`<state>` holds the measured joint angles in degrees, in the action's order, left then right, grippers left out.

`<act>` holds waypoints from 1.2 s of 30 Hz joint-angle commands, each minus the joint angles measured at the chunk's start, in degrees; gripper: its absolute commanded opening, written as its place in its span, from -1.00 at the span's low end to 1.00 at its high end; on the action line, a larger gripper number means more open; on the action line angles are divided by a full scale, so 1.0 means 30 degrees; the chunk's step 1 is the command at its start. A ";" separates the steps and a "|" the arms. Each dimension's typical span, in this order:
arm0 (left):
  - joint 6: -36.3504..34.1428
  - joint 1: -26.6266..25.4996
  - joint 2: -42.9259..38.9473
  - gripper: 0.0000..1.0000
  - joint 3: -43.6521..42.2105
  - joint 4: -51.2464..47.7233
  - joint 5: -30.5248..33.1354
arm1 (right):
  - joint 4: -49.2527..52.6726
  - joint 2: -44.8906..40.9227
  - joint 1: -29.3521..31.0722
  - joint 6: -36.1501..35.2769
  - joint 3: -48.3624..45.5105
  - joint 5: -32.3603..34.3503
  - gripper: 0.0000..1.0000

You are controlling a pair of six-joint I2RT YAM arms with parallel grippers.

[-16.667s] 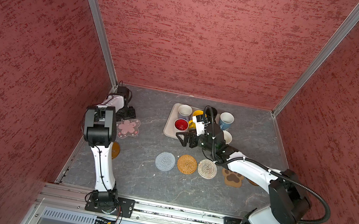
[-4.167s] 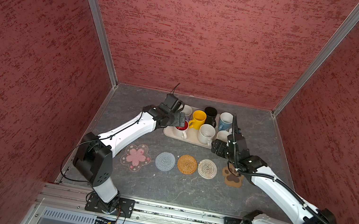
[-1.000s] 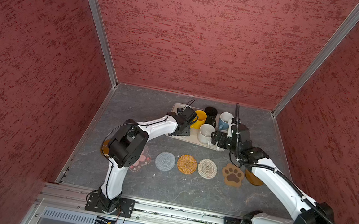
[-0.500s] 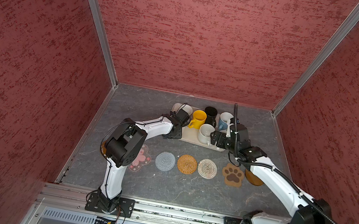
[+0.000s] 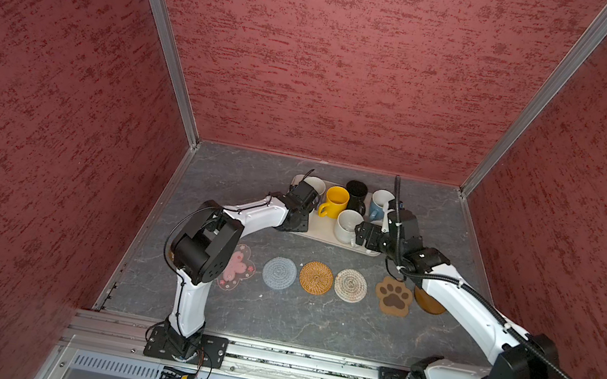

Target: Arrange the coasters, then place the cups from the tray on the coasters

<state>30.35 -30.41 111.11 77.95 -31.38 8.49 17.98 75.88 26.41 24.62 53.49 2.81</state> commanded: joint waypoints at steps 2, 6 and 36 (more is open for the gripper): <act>-0.0668 0.0179 -0.0332 0.01 0.0263 0.0587 -0.0424 | -0.0393 0.0123 -0.0088 -0.0092 0.0115 0.0147 0.94; -0.0683 0.0157 -0.0154 -0.11 0.0227 0.0663 -0.0661 | -0.0348 0.0118 -0.0074 -0.0176 0.0157 0.0228 0.94; -0.0748 0.0120 -0.4082 -1.00 -0.1267 0.0313 -0.0342 | 0.0365 0.0832 0.0039 -0.0795 0.1873 -0.0592 0.97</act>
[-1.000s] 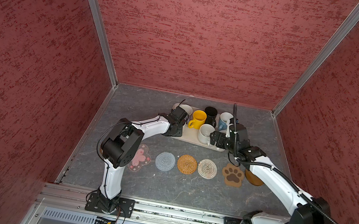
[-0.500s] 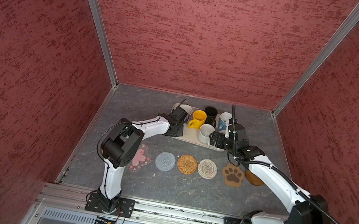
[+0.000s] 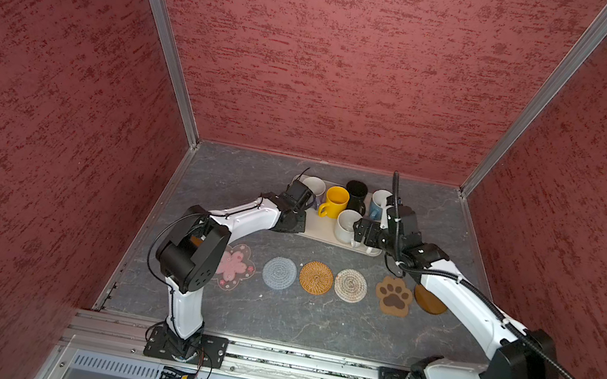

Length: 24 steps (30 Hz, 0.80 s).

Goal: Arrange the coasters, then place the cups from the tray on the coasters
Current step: 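Carry the red-lined mug to the wooden coaster while the right moves over the yellow mug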

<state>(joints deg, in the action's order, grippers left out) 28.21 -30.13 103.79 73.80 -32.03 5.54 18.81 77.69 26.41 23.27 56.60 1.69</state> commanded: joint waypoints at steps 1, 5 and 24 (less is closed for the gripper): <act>-0.0002 0.0002 -0.1996 -1.00 0.0035 0.0361 0.0792 | 0.0101 0.0316 0.0119 -0.0371 0.1013 -0.0242 0.97; 0.0162 0.0050 -0.3465 -1.00 -0.0568 -0.0340 0.1329 | -0.0799 0.0539 0.0669 -0.0968 0.1374 -0.0902 0.97; 0.2583 0.3733 -1.0060 -1.00 -0.5873 -0.2438 0.2836 | -0.4029 0.5459 0.2094 -0.0735 0.5349 -0.2991 0.97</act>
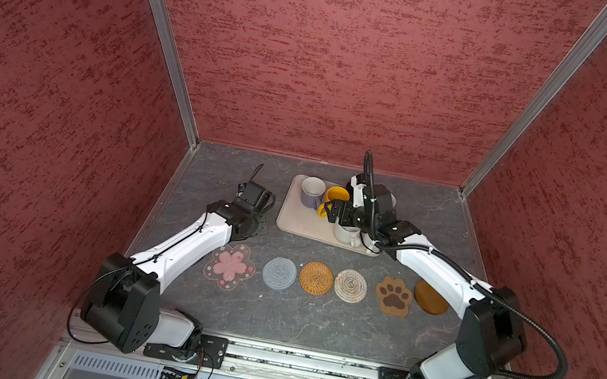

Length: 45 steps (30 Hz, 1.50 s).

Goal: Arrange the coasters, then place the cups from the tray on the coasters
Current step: 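Carry the red-lined mug to the wooden coaster while the right moves over the yellow mug, then lower the red-lined mug onto the brown wooden coaster and open the left gripper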

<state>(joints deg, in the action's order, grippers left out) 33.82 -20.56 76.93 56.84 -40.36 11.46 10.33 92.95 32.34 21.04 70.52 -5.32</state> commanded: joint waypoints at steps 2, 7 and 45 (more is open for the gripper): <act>0.1071 0.1180 -0.1816 -1.00 -0.0819 0.0120 0.1055 | -0.1489 0.0835 0.0118 0.0044 0.0993 -0.0870 0.97; 0.2055 0.2775 -0.3801 -1.00 -0.2319 -0.0407 0.1413 | -0.2049 0.1584 0.0127 0.0264 0.1075 -0.1649 0.97; 0.9743 0.5021 -0.1955 -1.00 -0.5234 -0.1544 0.6735 | -0.1370 0.2225 0.0205 0.0326 0.0427 -0.1596 0.97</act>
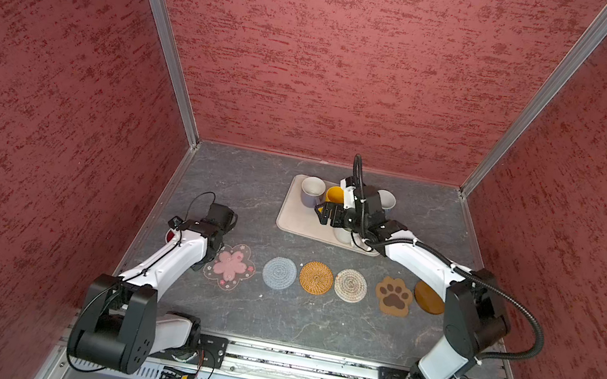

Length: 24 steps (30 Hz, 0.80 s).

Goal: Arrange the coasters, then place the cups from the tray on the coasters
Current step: 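Lower the red-lined mug onto the brown wooden coaster and open the left gripper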

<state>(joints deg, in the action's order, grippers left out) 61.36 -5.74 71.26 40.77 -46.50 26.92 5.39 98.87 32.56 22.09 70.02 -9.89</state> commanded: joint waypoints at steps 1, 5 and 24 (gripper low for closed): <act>0.0557 0.0083 -0.0077 -1.00 0.0114 0.0541 0.1653 | 0.0312 0.0290 0.0154 -0.0009 0.0622 -0.0045 0.97; 0.0520 0.0102 -0.0083 -1.00 -0.0143 0.1037 0.1495 | 0.0587 0.0457 0.0193 -0.0038 0.0880 0.0001 0.97; -0.0267 0.0658 0.0355 -1.00 -0.0788 0.2646 -0.0027 | 0.0970 0.0618 0.0284 -0.0184 0.1189 0.0221 0.97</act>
<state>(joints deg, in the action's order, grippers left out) 61.67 -4.34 71.96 38.30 -41.25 26.04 8.43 100.31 33.15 22.06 71.85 -9.85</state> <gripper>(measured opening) 0.170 0.986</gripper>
